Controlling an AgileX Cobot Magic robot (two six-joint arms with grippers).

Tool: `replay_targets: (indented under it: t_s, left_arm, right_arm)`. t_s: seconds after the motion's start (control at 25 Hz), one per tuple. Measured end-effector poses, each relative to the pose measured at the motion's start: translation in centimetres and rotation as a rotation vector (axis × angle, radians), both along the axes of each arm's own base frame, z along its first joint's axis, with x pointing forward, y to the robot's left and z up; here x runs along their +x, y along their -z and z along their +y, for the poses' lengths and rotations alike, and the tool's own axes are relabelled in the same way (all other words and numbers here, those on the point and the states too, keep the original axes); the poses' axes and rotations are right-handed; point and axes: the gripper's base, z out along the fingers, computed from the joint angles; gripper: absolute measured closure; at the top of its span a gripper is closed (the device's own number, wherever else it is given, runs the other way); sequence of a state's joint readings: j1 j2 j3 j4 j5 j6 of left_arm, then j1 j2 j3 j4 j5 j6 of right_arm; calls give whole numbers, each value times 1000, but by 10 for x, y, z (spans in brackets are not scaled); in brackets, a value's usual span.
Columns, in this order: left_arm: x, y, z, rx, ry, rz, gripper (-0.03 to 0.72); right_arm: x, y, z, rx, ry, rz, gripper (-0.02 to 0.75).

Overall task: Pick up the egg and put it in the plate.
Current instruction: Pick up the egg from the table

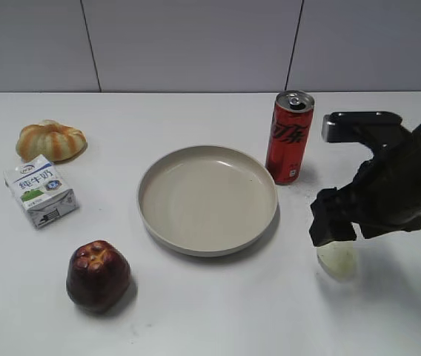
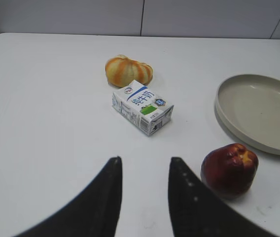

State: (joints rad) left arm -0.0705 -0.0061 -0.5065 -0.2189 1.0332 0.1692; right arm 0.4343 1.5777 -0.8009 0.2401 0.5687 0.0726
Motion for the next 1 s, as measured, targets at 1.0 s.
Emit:
replay_targets:
  t_s: [1.0]
  left_arm:
    - [0, 0, 0, -2, -1, 1, 454]
  right_arm:
    - [39, 45, 14, -124, -16, 169, 297]
